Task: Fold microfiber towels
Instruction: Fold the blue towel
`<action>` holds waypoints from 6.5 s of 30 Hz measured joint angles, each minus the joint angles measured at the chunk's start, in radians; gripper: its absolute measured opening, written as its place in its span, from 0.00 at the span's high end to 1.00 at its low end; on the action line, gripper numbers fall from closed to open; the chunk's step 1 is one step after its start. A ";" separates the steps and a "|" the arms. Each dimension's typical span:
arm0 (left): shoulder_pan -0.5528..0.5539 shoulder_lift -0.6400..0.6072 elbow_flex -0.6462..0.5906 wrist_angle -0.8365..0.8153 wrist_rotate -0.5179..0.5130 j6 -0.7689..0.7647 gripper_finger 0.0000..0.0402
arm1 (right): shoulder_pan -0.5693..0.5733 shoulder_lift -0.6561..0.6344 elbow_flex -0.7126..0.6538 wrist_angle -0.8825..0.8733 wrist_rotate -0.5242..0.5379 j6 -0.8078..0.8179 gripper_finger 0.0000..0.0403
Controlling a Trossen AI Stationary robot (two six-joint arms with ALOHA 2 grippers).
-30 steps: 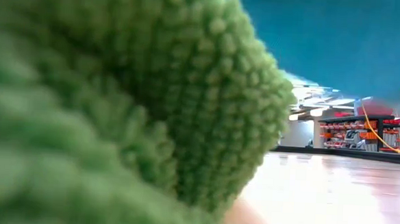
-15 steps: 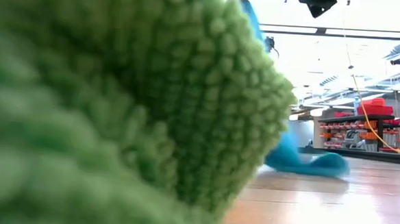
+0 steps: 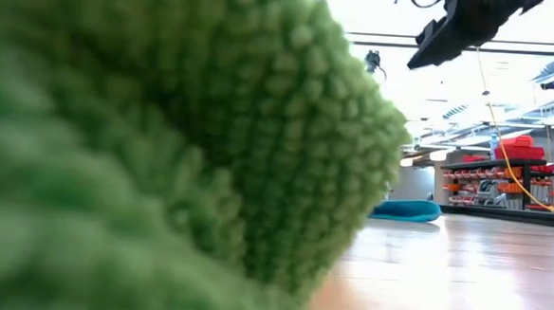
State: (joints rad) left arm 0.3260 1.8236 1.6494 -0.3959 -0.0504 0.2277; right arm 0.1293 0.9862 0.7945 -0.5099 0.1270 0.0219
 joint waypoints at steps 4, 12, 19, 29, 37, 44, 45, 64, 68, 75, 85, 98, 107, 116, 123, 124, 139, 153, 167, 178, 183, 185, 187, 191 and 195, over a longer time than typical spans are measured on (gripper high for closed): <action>-0.015 -0.018 -0.001 -0.024 0.162 0.001 0.98 | -0.031 0.003 -0.032 0.009 -0.002 0.031 0.71; -0.110 -0.078 0.000 -0.059 0.320 0.001 0.93 | -0.019 0.037 -0.139 0.087 -0.009 0.083 0.71; -0.184 -0.100 0.001 -0.040 0.314 -0.025 0.98 | -0.027 0.202 -0.151 0.174 0.023 0.197 0.69; -0.246 -0.114 0.075 -0.106 0.261 -0.195 0.91 | -0.019 0.429 -0.148 0.427 0.013 0.175 0.68; -0.235 -0.109 0.073 -0.376 0.102 -0.218 0.98 | -0.013 0.552 -0.147 0.491 -0.013 0.166 0.69; -0.236 -0.104 0.061 -0.605 0.095 -0.269 0.92 | -0.013 0.578 -0.147 0.486 -0.024 0.179 0.69; -0.240 -0.097 0.061 -0.624 0.094 -0.269 0.92 | -0.013 0.578 -0.147 0.487 -0.024 0.174 0.69; -0.312 -0.014 0.059 -0.790 -0.268 -0.089 0.70 | -0.008 0.502 -0.148 0.447 -0.087 0.135 0.69; -0.341 -0.026 0.060 -0.764 -0.257 -0.002 0.59 | -0.008 0.509 -0.148 0.461 -0.087 0.141 0.69; -0.376 0.034 0.060 -0.659 -0.023 0.023 0.53 | -0.009 0.504 -0.147 0.484 -0.075 0.145 0.69; -0.423 0.179 0.059 -0.602 -0.007 0.109 0.57 | -0.008 0.482 -0.147 0.396 -0.076 0.173 0.69; -0.416 0.258 0.060 -0.491 -0.007 0.151 0.56 | -0.008 0.230 -0.148 0.205 -0.079 0.105 0.69; -0.425 0.316 0.059 -0.476 -0.005 0.162 0.56 | -0.008 0.078 -0.147 0.150 -0.048 0.100 0.69; -0.444 0.344 0.060 -0.456 -0.004 0.188 0.58 | -0.009 0.083 -0.148 0.117 0.012 0.116 0.69; -0.453 0.346 0.060 -0.439 -0.004 0.176 0.76 | -0.009 0.085 -0.148 0.122 0.038 0.122 0.69; -0.453 0.345 0.060 -0.429 -0.004 0.173 0.81 | -0.009 0.086 -0.148 0.119 0.038 0.122 0.69; -0.396 0.181 0.131 -0.570 -0.257 0.010 0.98 | -0.008 0.092 -0.148 0.116 0.038 0.131 0.69; -0.160 0.168 0.080 -0.676 -0.572 -0.231 0.97 | -0.008 0.094 -0.148 0.124 0.005 0.155 0.69; -0.018 0.171 -0.037 -0.720 -0.548 -0.182 0.55 | -0.008 0.094 -0.148 0.129 0.003 0.161 0.69; -0.130 0.170 -0.015 -0.617 -0.228 -0.052 0.45 | -0.045 0.158 -0.231 0.285 0.095 0.107 0.69; -0.193 0.170 -0.015 -0.630 -0.209 -0.006 0.51 | -0.096 0.252 -0.294 0.518 -0.029 0.160 0.73; -0.210 0.170 -0.015 -0.641 -0.207 0.019 0.53 | -0.091 0.318 -0.303 0.588 -0.072 0.173 0.74; -0.227 0.170 -0.013 -0.652 -0.175 0.061 0.55 | -0.074 0.392 -0.289 0.613 -0.083 0.175 0.76; -0.263 0.166 -0.013 -0.655 -0.105 0.153 0.58 | -0.050 0.507 -0.224 0.625 -0.116 0.135 0.78; -0.283 0.160 -0.013 -0.660 -0.102 0.157 0.61 | -0.040 0.588 -0.170 0.617 -0.199 0.075 0.81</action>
State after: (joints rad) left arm 0.0434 1.9839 1.6360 -1.0556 -0.1520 0.3845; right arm 0.0894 1.5745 0.6244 0.1070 -0.0723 0.0965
